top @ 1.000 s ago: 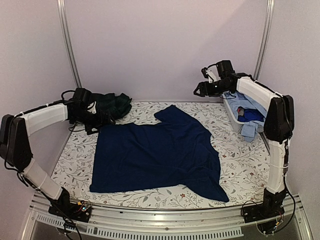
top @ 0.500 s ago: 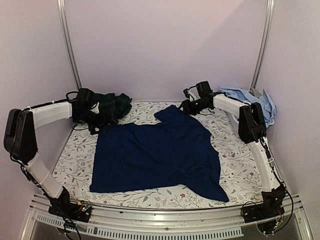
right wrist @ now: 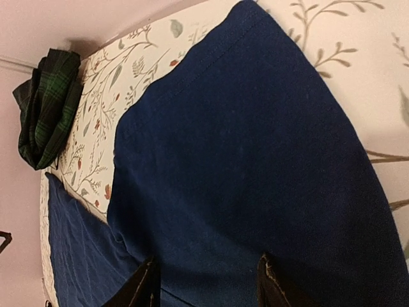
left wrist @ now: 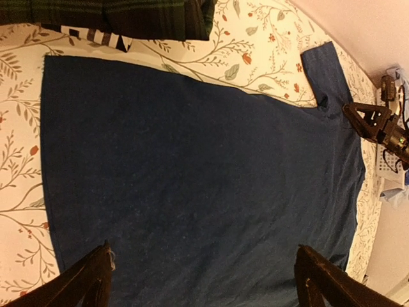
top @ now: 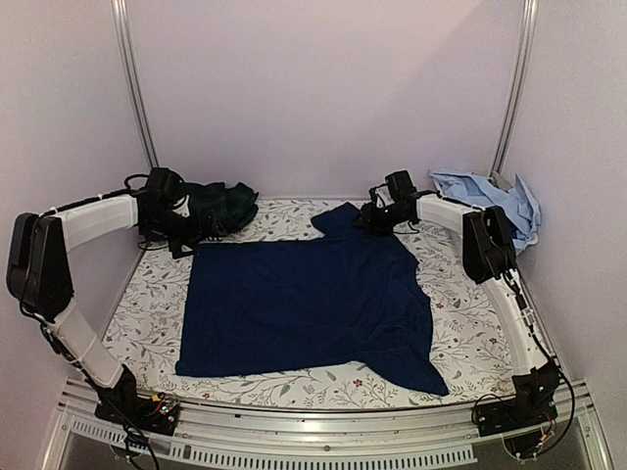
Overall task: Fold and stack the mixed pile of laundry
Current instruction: Move the flattened T-shirt to the center of the board, then adjust the flattened T-shirt at the center of the board.
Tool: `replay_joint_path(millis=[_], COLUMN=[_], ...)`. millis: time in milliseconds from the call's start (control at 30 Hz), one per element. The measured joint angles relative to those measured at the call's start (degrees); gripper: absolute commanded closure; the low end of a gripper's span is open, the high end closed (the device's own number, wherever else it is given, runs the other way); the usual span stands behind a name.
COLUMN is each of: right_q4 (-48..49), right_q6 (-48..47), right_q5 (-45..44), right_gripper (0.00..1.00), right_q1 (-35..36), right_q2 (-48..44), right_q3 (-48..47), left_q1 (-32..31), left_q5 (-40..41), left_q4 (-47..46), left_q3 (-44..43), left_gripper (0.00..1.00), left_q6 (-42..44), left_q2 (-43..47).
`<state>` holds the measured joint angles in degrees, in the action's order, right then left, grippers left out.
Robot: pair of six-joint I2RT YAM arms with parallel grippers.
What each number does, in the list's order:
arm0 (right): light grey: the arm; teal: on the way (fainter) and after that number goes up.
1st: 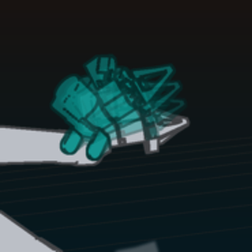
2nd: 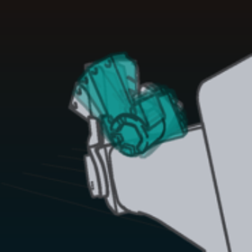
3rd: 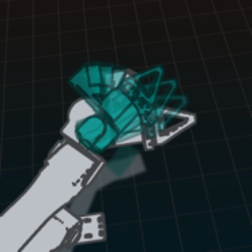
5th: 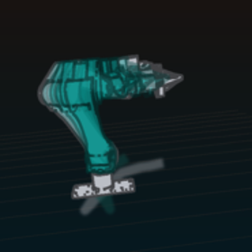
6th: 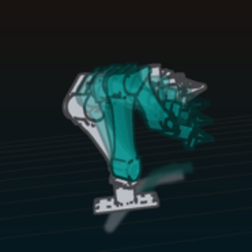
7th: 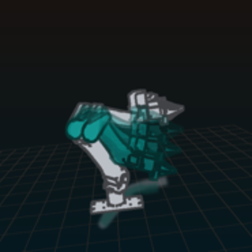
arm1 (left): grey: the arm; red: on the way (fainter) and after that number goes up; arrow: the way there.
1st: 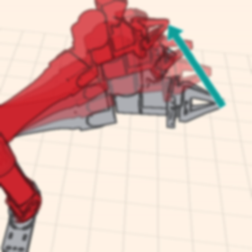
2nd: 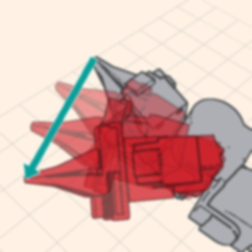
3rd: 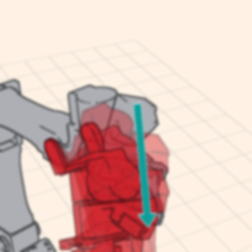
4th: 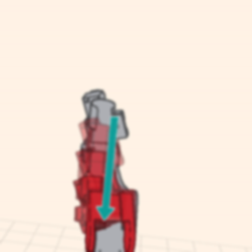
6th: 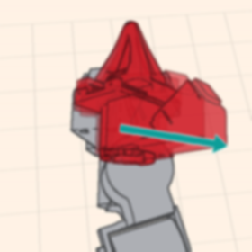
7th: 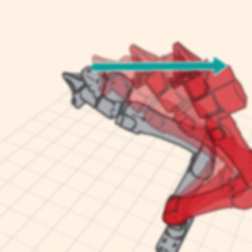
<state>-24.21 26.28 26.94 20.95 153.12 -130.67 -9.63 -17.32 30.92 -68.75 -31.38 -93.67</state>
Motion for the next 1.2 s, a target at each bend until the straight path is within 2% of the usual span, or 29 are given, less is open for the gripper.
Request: replay_joint_path(millis=[300, 467, 700, 800, 900, 1100, 1200], right_q4=[-0.35, -0.63, -0.55, -1.22, -1.99, -2.49, -2.47], right_q6=[2.60, 2.58, 0.83, -0.31, -1.38, -3.50, -4.33], right_q5=[-2.51, -2.43, -0.15, 0.83, 1.38, 2.47, 2.67], right_gripper=[0.47, 0.41, 0.35, 0.35, 0.35, 0.36, 0.38], right_q1=[-6.47, -10.01, -11.19, -11.04, -10.67, -8.85, -7.43], right_q2=[-0.02, 1.09, 0.98, -4.85, -14.40, -38.58, -45.09], right_q3=[-0.81, -2.95, -3.67, 3.96, 13.44, 33.77, 42.21], left_q1=[0.81, 0.63, -2.34, -4.81, -6.47, -9.99, -11.43], left_q5=[-0.24, -1.60, -2.86, -3.26, -4.09, -4.33, -4.17], left_q4=[-0.28, -1.46, -2.19, -1.49, -1.16, 1.79, 3.02], left_q3=[-0.02, -0.22, -0.24, -0.13, 1.84, 11.04, 14.25], left_gripper=[0.00, 0.00, 0.00, 0.00, 0.00, 0.02, 0.02], left_q6=[0.55, 1.18, 4.37, 5.92, 6.05, 2.82, 0.76], left_q2=[-0.26, -1.49, -1.73, -1.70, -1.36, -0.42, 0.02])
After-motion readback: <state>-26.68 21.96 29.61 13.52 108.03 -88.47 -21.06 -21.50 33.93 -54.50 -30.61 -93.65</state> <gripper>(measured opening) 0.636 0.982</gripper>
